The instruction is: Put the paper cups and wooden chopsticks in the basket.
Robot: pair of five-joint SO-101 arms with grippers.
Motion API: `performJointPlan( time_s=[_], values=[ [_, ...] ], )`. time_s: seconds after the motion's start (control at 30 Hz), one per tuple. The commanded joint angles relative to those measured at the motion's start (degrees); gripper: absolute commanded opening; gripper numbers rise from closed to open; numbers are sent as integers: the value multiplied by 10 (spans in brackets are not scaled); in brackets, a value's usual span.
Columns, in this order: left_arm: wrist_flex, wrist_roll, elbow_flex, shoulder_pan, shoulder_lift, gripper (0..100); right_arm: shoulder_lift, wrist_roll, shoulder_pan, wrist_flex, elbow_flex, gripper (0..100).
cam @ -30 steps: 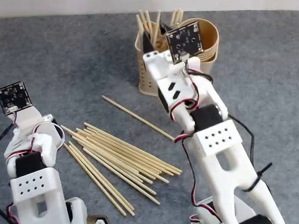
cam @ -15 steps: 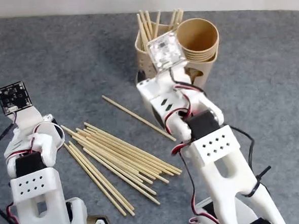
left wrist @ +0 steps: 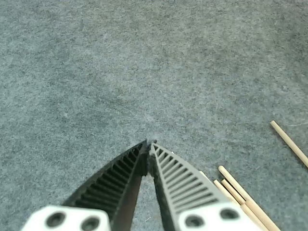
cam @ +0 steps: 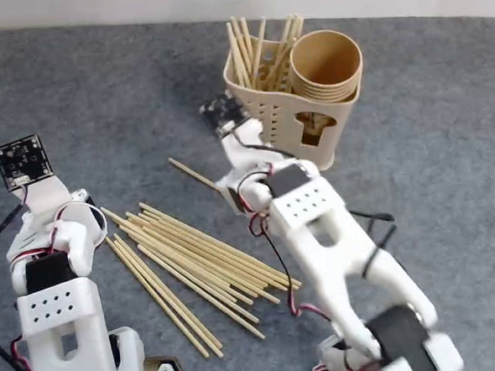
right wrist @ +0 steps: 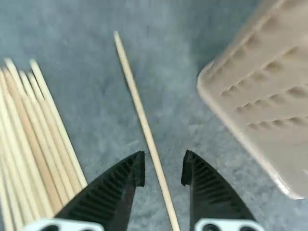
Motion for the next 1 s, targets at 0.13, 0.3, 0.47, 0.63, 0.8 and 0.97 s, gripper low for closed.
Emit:
performJointPlan(
  time_s=[0.13, 0.3, 0.47, 0.63, 0.8, 0.97],
  values=[
    [-10, 2, -3, -1, -12, 32, 138, 17, -2, 1, -111, 123],
    [-10, 2, -3, -2, -12, 32, 220, 47, -2, 3, -174, 119],
    [-10, 2, -3, -2, -12, 32, 269, 64, -2, 4, -200, 119],
    [-10, 2, -3, -2, -12, 32, 284, 65, 0, 4, -200, 118],
    [-10, 2, -3, -2, -12, 32, 307, 65, -3, 36, -200, 118],
    [-10, 2, -3, -3, -12, 32, 320, 65, -4, 48, -201, 118]
  ],
)
